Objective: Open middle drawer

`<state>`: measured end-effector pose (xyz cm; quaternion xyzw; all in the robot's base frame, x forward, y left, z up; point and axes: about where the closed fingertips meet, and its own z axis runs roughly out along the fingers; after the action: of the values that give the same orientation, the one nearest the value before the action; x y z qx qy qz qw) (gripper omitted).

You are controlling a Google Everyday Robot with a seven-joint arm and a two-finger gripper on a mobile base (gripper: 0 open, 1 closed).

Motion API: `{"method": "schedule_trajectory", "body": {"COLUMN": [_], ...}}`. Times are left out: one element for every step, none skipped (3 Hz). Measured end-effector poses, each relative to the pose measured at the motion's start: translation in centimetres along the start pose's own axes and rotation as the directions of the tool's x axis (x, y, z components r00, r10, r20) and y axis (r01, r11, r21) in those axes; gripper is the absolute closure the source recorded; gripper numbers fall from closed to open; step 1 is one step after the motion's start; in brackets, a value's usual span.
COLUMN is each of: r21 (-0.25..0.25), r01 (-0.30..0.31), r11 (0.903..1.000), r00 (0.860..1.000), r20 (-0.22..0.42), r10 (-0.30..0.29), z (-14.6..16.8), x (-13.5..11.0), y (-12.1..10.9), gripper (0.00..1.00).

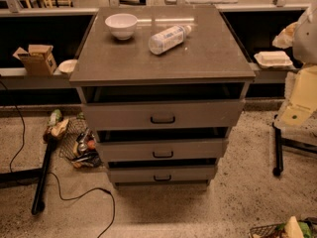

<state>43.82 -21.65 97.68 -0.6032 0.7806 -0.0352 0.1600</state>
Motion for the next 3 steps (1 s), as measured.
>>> {"method": "schedule_trajectory", "body": {"r21": [0.0, 0.018, -0.019], "r01": [0.0, 0.058, 0.117], "r11": [1.0, 0.9982, 0.9929], "r00": [1.0, 0.998, 0.993], "r20": [0.0, -0.039, -0.003], "r10": [0.0, -0.057, -0.117], "z": [0.0, 2.7, 9.8], "x": [0.0, -0.6, -0.6], "y": [0.0, 0.2, 1.7], "gripper": [0.0, 0.0, 0.0]}}
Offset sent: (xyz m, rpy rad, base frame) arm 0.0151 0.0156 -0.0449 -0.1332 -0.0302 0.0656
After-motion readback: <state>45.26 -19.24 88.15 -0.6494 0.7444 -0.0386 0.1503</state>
